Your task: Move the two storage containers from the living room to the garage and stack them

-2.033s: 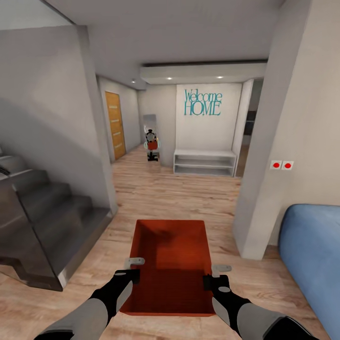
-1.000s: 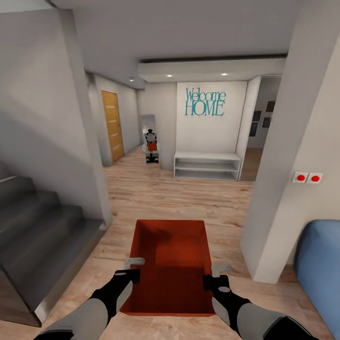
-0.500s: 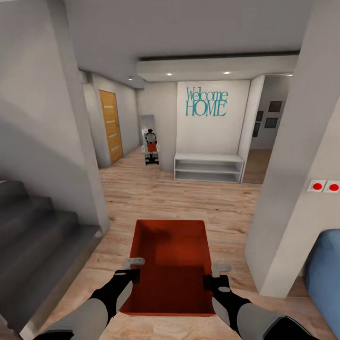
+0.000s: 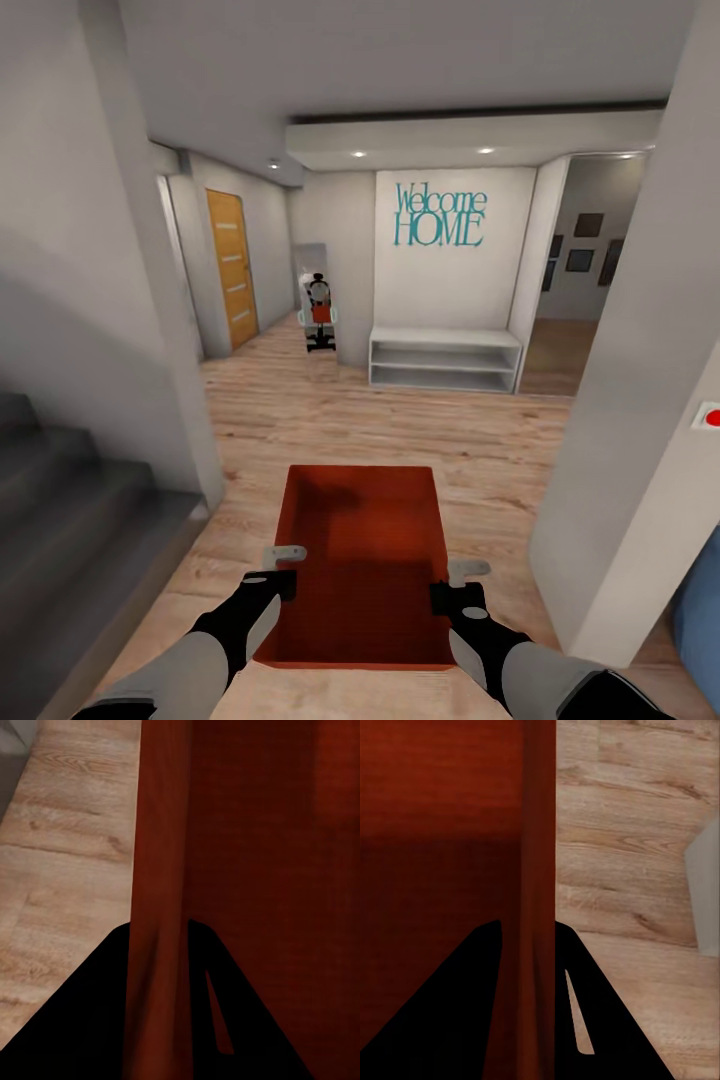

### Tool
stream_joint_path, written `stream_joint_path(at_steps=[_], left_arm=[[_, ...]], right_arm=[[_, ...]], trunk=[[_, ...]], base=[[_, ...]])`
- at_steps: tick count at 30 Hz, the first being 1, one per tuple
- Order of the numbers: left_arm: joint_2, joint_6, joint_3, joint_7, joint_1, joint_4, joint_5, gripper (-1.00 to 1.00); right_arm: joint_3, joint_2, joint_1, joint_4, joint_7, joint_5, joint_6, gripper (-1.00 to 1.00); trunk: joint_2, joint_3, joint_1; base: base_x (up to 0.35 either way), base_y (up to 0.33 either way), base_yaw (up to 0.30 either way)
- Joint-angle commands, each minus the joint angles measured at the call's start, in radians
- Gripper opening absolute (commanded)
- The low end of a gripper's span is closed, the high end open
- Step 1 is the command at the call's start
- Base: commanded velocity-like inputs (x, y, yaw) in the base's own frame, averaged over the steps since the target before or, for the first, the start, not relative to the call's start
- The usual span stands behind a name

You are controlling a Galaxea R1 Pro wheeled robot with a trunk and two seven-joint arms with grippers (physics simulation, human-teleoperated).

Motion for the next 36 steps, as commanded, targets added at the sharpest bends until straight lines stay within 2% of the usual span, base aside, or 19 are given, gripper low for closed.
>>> stream_joint_path(at_steps=[1, 36], left_arm=[[0.006, 0.007, 0.007, 0.006, 0.000, 0.000, -0.001, -1.00], [0.006, 0.007, 0.007, 0.006, 0.000, 0.000, -0.001, -1.00]], right_arm=[[-0.007, -0.005, 0.000, -0.003, -0.005, 0.002, -0.003, -1.00], [-0.007, -0.008, 0.000, -0.003, -0.005, 0.002, -0.003, -1.00]], trunk=[[-0.001, 0.000, 0.001], [-0.001, 0.000, 0.001]], base=[[0.324, 0.000, 0.000], [0.324, 0.000, 0.000]])
